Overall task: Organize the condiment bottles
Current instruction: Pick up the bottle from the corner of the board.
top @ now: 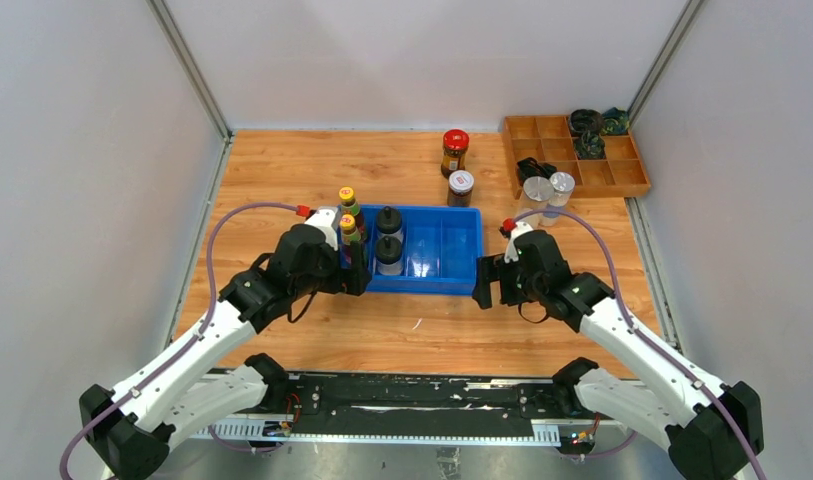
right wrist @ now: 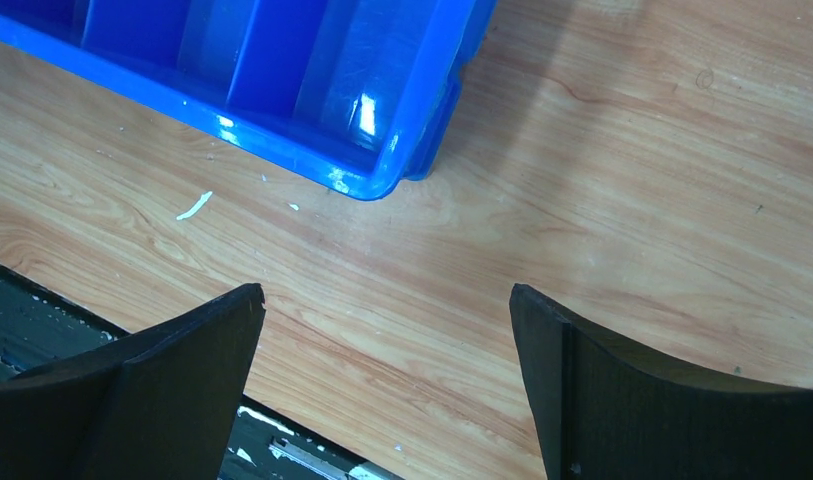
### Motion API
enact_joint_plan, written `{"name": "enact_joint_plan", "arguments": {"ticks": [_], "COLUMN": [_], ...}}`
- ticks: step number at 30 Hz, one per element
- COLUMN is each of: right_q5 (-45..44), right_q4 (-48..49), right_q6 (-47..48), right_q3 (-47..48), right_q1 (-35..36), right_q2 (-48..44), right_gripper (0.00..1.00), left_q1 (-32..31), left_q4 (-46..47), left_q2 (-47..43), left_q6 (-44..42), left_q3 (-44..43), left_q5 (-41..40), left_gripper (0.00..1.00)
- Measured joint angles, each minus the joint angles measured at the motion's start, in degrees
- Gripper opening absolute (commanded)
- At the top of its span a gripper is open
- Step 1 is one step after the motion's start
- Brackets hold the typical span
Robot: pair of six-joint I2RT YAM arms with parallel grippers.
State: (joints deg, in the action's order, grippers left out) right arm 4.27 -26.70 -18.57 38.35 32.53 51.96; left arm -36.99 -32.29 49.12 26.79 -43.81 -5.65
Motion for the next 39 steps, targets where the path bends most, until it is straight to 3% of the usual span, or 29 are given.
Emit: {"name": "enact_joint_plan", "arguments": {"ticks": [7,13,24,29,39], "right_q5": [-1.51,-2.73,-9.90,-13.40,-15.32], "right_q4": [0.02,0.46,11.69,15.87,19.85], "right_q6": [0.02,1.29,5.01,7.87,13.75], "right_q3": [0.52,6.51,6.73,10.05,27.69], "right_q1": [0.00,0.00,0.00,0.00,-0.04], "right_q2": [-3.39,-3.72,-5.09,2.49,25.05], "right_gripper": [0.99,0.99,1.00,1.00,1.00], "left_q1": [0.00,0.00,0.00,0.00,-0.02], "left_q4": [-0.81,1.31,12.55,12.28,8.17], "left_q2": [0.28,2.25,2.78,1.70,-6.60], "left_q6": [-0.46,-1.62,-1.90,-1.44,-0.74], "left_q3": [-2.95,-6.93,-1.55,-0.55,-0.37], "left_q5": [-1.36,-1.40,-1.49,-1.44,-1.20], "left_gripper": [1.00,1.00,1.00,1.00,1.00]}}
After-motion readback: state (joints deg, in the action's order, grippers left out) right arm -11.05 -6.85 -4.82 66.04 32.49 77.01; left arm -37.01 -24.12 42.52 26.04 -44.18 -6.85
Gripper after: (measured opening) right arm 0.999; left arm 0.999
